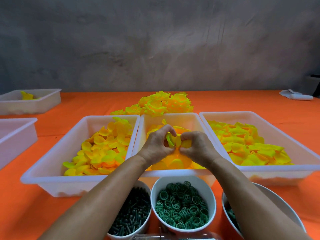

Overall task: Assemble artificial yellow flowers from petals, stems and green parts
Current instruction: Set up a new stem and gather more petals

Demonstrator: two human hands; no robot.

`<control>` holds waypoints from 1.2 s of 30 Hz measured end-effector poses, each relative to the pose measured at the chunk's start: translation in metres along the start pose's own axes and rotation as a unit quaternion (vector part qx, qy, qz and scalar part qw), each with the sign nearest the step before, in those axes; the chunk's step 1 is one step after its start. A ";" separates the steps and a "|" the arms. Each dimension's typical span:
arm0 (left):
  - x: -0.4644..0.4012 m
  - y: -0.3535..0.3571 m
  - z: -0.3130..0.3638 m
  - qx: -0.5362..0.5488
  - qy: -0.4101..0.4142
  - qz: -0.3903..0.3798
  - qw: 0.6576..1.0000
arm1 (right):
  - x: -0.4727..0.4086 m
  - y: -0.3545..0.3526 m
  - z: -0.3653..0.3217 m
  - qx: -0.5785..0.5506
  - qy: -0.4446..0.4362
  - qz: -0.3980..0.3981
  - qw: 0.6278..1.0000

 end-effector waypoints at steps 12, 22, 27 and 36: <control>-0.001 -0.004 -0.004 -0.013 -0.014 0.031 0.999 | 0.001 -0.003 0.001 0.066 0.033 0.066 0.995; 0.000 -0.021 -0.013 0.102 -0.046 0.130 0.985 | -0.001 -0.013 0.016 -0.016 0.081 0.131 0.988; 0.002 -0.031 -0.022 0.190 -0.074 0.189 0.961 | -0.003 -0.012 0.019 -0.067 0.071 0.111 0.989; 0.003 -0.032 -0.030 0.270 -0.101 0.192 0.938 | -0.010 0.005 0.020 0.059 0.056 0.009 0.997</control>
Point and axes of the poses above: each hand's wrist, its own x-axis away from the middle knuckle, its own y-axis out of the palm, z = x × y, the point moved 5 cm from there along -x, towards the middle knuckle, and after that the axes turned 10 degrees about -z, right-handed, at the moved point
